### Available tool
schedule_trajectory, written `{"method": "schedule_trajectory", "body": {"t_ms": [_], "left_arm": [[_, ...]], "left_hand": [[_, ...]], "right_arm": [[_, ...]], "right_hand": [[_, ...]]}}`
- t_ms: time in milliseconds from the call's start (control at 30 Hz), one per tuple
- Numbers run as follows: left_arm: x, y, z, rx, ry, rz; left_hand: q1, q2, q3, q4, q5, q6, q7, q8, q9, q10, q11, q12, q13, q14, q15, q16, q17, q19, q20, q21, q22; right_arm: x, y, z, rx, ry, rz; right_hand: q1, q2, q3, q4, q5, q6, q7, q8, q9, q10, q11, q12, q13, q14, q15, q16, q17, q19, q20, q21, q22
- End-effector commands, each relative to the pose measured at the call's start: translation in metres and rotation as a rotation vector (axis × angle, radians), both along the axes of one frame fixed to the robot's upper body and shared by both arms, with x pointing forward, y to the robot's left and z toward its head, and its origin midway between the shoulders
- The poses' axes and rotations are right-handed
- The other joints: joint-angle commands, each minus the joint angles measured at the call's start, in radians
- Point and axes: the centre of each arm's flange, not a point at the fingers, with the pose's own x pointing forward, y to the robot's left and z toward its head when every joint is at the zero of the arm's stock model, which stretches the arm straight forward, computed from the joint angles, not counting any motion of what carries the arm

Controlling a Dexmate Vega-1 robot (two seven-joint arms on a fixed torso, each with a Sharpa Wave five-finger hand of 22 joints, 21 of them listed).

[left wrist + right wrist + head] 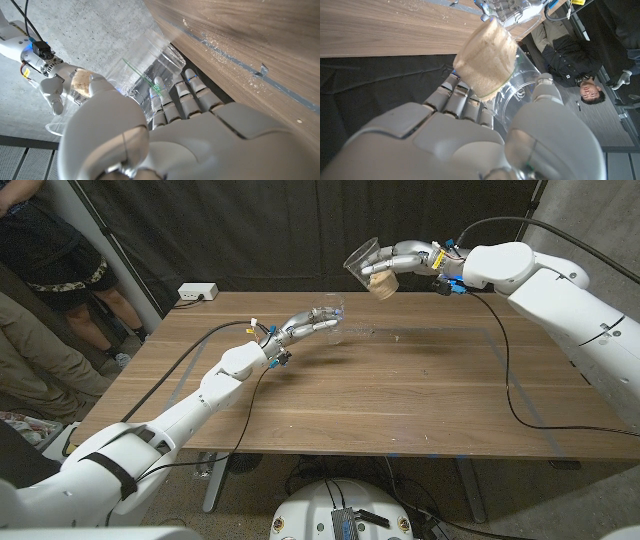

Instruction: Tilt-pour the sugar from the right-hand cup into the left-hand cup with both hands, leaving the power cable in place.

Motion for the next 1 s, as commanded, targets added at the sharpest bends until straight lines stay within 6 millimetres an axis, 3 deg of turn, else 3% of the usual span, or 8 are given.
{"method": "schedule_trajectory", "body": {"t_ms": [33, 1000], "left_arm": [[0.0, -0.002, -0.001, 0.003, 0.002, -0.009], [0.0, -0.01, 0.002, 0.088, -0.004, -0.019]], "left_hand": [[0.003, 0.007, -0.008, 0.001, -0.003, 0.01, 0.001, 0.003, 0.003, 0.011, 0.001, 0.004, 0.001, 0.009, -0.126, -0.004, 0.004, 0.002, -0.008, 0.008, 0.005], [0.013, 0.006, -0.012, -0.001, -0.007, 0.012, -0.002, 0.005, 0.003, 0.013, -0.002, 0.008, 0.0, 0.01, -0.125, -0.004, 0.005, 0.0, -0.007, 0.008, 0.005]], "right_arm": [[0.0, 0.006, 0.002, -0.086, 0.01, -0.017], [0.004, 0.02, 0.003, -0.261, 0.02, -0.032]], "right_hand": [[0.009, 0.013, -0.001, 0.0, 0.009, 0.009, -0.002, 0.0, 0.003, 0.01, -0.007, 0.009, 0.003, 0.011, -0.171, 0.004, 0.005, 0.003, 0.005, -0.007, 0.003], [0.012, 0.019, 0.0, 0.001, 0.008, 0.023, -0.003, 0.0, 0.006, 0.035, -0.018, 0.017, 0.008, 0.027, -0.172, 0.01, 0.016, 0.002, 0.005, -0.011, 0.002]]}}
